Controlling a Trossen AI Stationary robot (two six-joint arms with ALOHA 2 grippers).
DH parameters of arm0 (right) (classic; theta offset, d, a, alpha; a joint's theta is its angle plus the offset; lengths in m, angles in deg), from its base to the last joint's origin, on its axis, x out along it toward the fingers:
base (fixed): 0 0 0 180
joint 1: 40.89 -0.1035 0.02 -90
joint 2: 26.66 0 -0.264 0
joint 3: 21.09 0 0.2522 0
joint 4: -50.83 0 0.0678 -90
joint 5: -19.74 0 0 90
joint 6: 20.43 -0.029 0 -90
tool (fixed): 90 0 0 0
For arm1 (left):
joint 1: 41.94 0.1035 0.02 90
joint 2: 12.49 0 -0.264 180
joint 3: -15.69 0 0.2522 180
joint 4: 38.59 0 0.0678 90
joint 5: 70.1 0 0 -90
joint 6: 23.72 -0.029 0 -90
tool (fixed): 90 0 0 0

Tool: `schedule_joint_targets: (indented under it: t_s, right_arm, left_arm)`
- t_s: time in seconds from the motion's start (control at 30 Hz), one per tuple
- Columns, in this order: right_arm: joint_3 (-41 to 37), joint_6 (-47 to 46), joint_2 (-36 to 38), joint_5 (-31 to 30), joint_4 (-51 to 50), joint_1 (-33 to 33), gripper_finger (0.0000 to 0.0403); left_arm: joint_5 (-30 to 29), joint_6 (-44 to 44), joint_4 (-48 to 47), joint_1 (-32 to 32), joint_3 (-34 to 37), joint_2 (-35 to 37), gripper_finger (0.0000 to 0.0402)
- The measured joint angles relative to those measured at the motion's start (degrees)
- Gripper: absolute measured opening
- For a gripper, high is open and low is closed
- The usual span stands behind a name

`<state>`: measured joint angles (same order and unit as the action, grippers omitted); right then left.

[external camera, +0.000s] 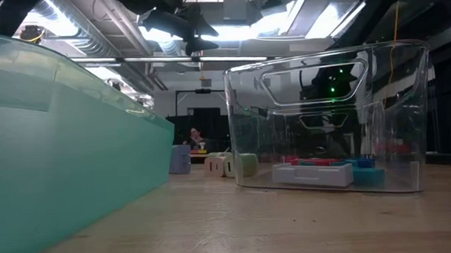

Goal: Pick & Place Office items
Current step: Put the light blue digital clock into the transparent bin

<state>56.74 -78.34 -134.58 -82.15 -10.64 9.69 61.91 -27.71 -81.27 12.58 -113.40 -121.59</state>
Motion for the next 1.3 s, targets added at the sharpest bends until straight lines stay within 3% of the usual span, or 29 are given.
schedule_joint_targets:
  t_s: [0.1, 0.2, 0.33, 0.43, 0.57, 0.77, 0.97, 1.3]
  right_arm:
    - [-0.2, -0.7, 1.6, 5.0, -1.2, -3.0, 0.0061]
    - [-0.3, -1.5, 5.6, 5.8, -0.8, -6.1, 0.0037]
    - [-0.2, -5.5, 12.6, -2.4, -1.4, -8.9, 0.0007]
    - [0.0, -5.8, 16.0, -8.4, -2.6, -7.2, 0.0004]
    - [-0.1, -4.0, 14.3, -9.3, -3.4, -1.6, 0.0003]
    - [-0.1, -1.7, 8.6, -6.0, 5.3, 3.2, 0.0001]
    - [-0.1, -1.6, 3.2, -3.6, 7.6, 4.2, 0.0001]
    - [0.0, -1.7, 3.5, -5.3, 11.7, 6.3, 0.0]
  left_arm:
    - [0.0, 0.0, 0.0, 0.0, 0.0, 0.0, 0.0239]
    - [0.0, 0.1, 0.6, 0.0, 0.0, 0.0, 0.0239]
    - [0.0, 0.2, 0.9, 0.0, 0.0, 0.0, 0.0239]
    - [0.0, 0.2, 0.9, 0.0, 0.0, 0.0, 0.0239]
    - [0.0, 0.2, 0.9, -0.1, 0.0, 0.0, 0.0239]
    - [-0.1, 0.2, 0.9, -0.1, 0.0, 0.0, 0.0239]
    - [-0.3, 0.2, 0.9, -0.1, 0.0, 0.0, 0.0239]
    - [-0.3, -0.2, 0.7, -0.1, 0.0, 0.0, 0.0239]
